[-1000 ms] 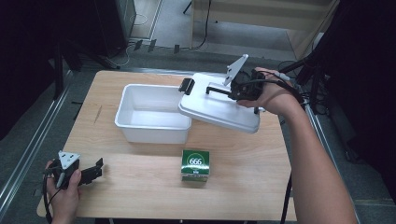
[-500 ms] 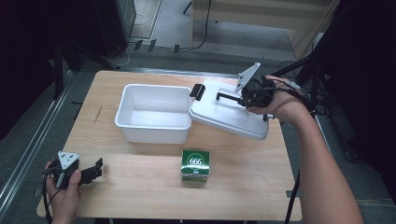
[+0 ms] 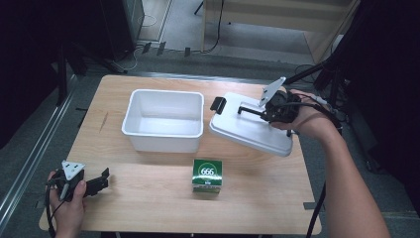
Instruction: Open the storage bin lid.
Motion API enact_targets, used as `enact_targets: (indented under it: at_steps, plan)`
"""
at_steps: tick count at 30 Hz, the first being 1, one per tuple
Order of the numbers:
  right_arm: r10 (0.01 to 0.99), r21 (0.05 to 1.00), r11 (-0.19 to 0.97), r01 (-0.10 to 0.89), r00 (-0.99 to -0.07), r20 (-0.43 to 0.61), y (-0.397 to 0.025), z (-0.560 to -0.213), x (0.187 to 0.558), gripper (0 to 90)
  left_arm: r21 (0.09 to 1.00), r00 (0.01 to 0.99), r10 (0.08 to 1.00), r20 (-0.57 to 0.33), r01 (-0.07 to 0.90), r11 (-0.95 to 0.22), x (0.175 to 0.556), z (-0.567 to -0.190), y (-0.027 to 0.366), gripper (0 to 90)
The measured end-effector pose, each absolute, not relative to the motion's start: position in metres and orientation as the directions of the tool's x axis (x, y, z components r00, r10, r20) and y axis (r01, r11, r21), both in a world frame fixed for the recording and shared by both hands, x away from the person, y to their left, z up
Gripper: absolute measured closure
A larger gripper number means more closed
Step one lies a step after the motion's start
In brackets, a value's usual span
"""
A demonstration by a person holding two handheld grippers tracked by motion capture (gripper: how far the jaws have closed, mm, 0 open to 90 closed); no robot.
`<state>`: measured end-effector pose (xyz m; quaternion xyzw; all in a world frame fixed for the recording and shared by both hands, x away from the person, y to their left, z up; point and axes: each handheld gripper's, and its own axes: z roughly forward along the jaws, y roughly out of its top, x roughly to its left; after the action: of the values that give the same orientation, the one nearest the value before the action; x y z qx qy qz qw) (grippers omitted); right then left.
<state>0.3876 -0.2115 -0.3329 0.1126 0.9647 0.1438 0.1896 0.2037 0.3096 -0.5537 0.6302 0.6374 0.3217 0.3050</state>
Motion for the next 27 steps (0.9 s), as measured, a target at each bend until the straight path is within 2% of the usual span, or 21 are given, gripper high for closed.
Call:
enact_targets:
  at_steps: [15, 27]
  plan:
    - [0.315, 0.311, 0.925, 0.217, -0.897, -0.311, -0.232, -0.373, 0.391, 86.0, 0.797, -0.007, 1.0, 0.023, 0.604, -0.014, 0.203, -0.553, 0.309, 4.0]
    - [0.34, 0.313, 0.918, 0.246, -0.891, -0.299, -0.226, -0.41, 0.395, 86.1, 0.805, -0.004, 1.0, 0.018, 0.594, -0.013, 0.202, -0.553, 0.309, 4.0]
